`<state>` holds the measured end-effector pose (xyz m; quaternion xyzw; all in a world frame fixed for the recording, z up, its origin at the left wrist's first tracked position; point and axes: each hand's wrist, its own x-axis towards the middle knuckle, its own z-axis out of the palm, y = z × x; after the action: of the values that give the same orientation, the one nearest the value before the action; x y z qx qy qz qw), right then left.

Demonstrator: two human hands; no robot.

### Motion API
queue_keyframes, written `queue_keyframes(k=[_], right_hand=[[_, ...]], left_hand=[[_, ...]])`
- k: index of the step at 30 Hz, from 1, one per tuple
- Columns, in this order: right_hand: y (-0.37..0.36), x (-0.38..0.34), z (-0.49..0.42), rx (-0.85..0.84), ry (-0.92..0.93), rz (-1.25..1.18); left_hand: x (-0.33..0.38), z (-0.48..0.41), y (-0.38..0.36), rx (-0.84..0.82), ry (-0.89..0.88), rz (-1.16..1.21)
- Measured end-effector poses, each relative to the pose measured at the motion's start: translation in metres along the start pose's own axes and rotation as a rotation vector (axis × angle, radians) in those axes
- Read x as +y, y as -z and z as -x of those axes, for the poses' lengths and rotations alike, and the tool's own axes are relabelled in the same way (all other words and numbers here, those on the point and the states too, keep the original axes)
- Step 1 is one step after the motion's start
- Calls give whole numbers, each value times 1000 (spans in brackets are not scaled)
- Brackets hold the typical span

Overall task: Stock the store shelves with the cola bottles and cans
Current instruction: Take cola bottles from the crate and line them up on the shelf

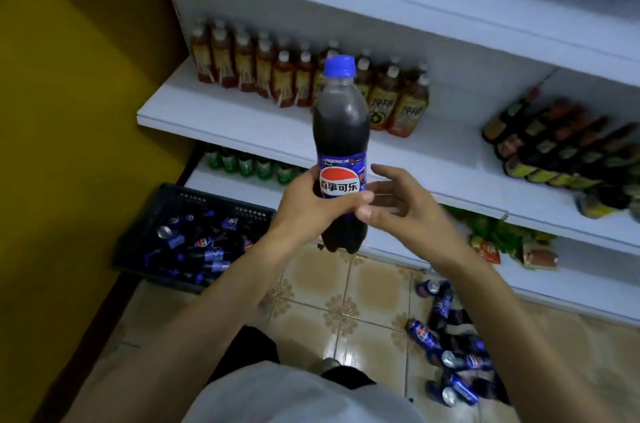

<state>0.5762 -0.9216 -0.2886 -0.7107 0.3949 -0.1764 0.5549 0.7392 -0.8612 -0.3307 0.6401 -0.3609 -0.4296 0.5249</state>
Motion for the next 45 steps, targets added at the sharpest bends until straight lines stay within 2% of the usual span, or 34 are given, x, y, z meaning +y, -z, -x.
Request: queue_keyframes(k=[5, 12, 17, 20, 25, 30, 36, 42, 45], right_hand=[[31, -1, 16, 36, 56, -103], [68, -38, -20, 117, 132, -165], [83, -71, -64, 91, 193, -69], [93, -99, -103, 80, 235, -36], [108, -170, -188, 166, 378, -10], [102, -226, -291, 160, 405, 77], [95, -256, -398, 258, 443, 84], [106, -266, -481, 300, 402, -19], [107, -261, -517, 350, 380, -3]], left_hand=[[42, 0, -40, -17, 10, -73], [71, -22, -53, 28, -44, -268], [95, -60, -40, 76, -110, -293], [122, -98, -22, 84, -184, -284], [190, -181, 22, 126, -353, -323], [240, -276, 74, 185, -406, -413], [253, -365, 107, 268, -490, -409], [241, -420, 138, 323, -561, -387], [249, -451, 170, 384, -518, -453]])
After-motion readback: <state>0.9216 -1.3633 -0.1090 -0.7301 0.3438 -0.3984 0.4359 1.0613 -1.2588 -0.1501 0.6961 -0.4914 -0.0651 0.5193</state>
